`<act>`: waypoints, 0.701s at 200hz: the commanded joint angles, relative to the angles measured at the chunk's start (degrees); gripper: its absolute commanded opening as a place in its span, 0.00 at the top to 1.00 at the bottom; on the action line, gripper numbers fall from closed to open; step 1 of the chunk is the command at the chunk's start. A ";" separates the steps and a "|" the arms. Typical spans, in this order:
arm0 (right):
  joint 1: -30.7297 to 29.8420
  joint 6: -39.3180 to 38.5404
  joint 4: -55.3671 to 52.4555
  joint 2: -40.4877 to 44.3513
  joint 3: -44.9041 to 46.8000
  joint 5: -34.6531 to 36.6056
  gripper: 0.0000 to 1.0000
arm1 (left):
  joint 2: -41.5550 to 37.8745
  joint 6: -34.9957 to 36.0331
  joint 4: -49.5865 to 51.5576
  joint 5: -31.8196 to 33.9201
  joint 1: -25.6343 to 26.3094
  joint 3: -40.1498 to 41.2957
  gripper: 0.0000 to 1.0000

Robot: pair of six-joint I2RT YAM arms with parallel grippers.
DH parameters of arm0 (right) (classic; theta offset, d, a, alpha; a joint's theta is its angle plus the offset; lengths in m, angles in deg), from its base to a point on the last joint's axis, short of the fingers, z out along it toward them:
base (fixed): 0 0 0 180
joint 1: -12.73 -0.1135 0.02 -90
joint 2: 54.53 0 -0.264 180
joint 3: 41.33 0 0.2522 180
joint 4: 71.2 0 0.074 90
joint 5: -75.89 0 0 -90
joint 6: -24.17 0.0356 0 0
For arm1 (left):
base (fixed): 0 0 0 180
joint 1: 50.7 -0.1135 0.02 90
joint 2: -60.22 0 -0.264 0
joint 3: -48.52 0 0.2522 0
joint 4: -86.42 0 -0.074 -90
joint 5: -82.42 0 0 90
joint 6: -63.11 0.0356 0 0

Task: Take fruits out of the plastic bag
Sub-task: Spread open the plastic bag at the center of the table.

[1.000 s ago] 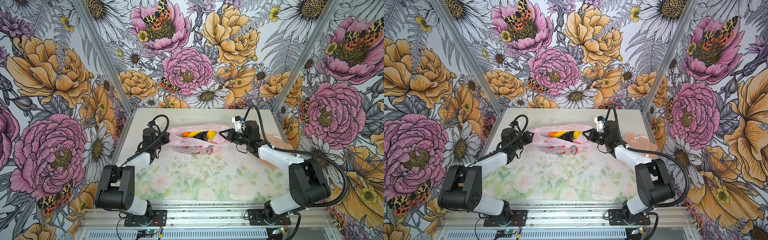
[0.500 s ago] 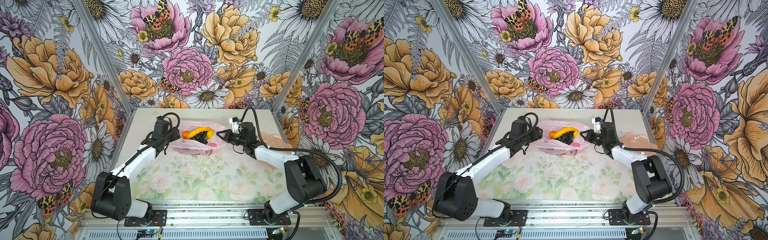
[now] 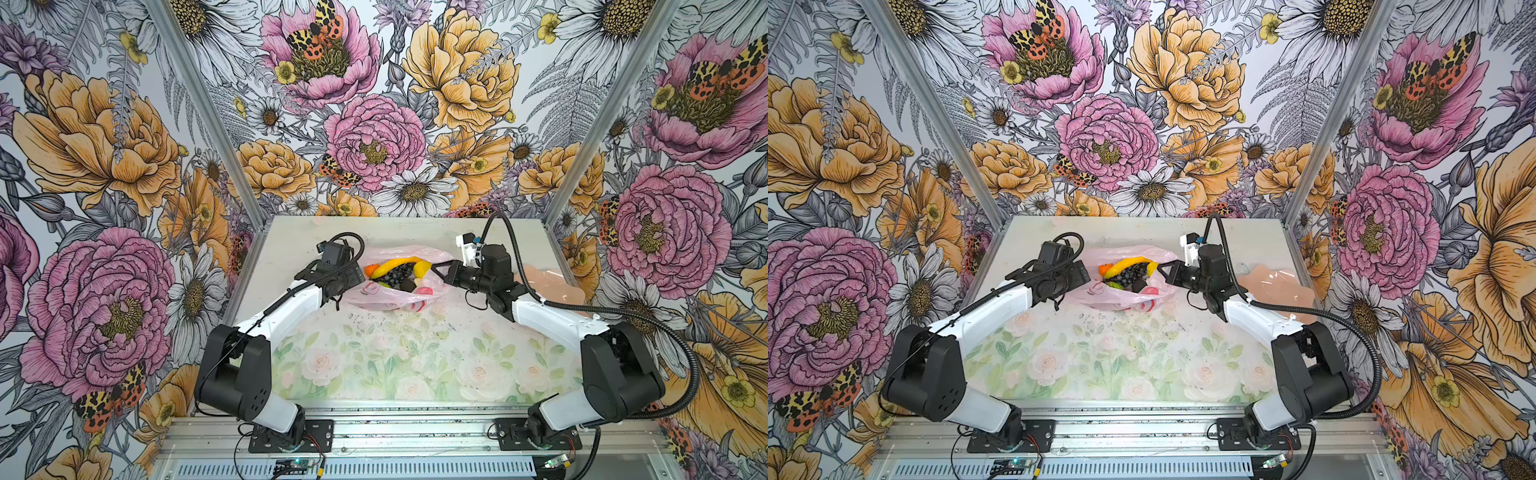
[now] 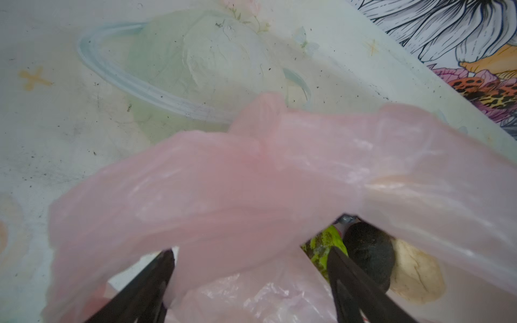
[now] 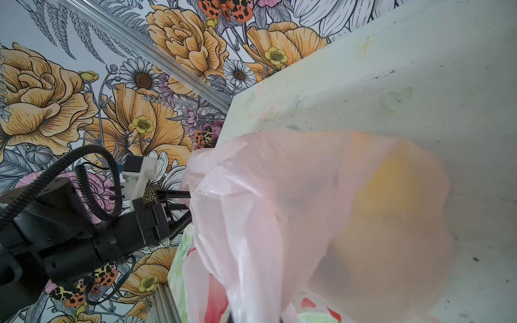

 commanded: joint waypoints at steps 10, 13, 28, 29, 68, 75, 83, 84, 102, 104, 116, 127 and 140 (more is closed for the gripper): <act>4.01 6.76 8.91 1.00 2.03 -3.01 1.00 | -2.09 -0.58 -12.14 -8.82 -3.05 9.22 0.49; 4.55 7.64 9.97 0.82 2.17 -3.58 1.00 | -2.36 -0.48 -13.75 -9.68 -3.44 10.42 0.54; 7.01 10.97 13.76 -0.55 2.16 -5.74 1.00 | -3.49 0.53 -21.41 -12.88 -5.63 16.57 0.81; 7.15 11.07 13.98 -0.74 2.11 -5.91 1.00 | -3.58 0.58 -21.82 -12.92 -5.81 16.92 0.82; 11.56 18.05 22.16 -5.04 1.59 -9.48 1.00 | -7.84 2.56 -31.82 -15.04 -12.00 27.47 1.00; 12.05 19.47 24.36 -5.95 1.47 -10.11 1.00 | -8.10 2.27 -34.02 -17.23 -13.45 28.66 1.00; 12.17 19.70 25.02 -6.58 1.26 -10.60 1.00 | -8.36 2.12 -35.28 -18.65 -14.36 29.17 1.00; 12.24 19.63 25.06 -6.69 1.19 -10.60 1.00 | -8.43 2.12 -35.35 -18.75 -14.40 29.20 1.00; 11.94 19.73 25.62 -8.68 0.65 -11.98 1.00 | -9.12 3.42 -35.95 -20.00 -13.14 28.02 1.00; 11.84 19.84 25.74 -9.04 0.65 -12.22 1.00 | -9.22 3.67 -35.95 -20.03 -12.83 27.82 1.00; 11.22 20.48 26.30 -11.07 0.06 -13.53 1.00 | -9.96 5.23 -36.44 -19.37 -10.38 26.71 1.00; 10.42 18.93 24.93 -11.94 -0.93 -14.46 1.00 | -10.38 6.47 -36.82 -19.04 -8.03 25.54 1.00; 9.63 13.99 16.40 -11.33 -2.41 -13.23 0.86 | -10.43 7.49 -36.83 -18.96 -5.81 24.18 1.00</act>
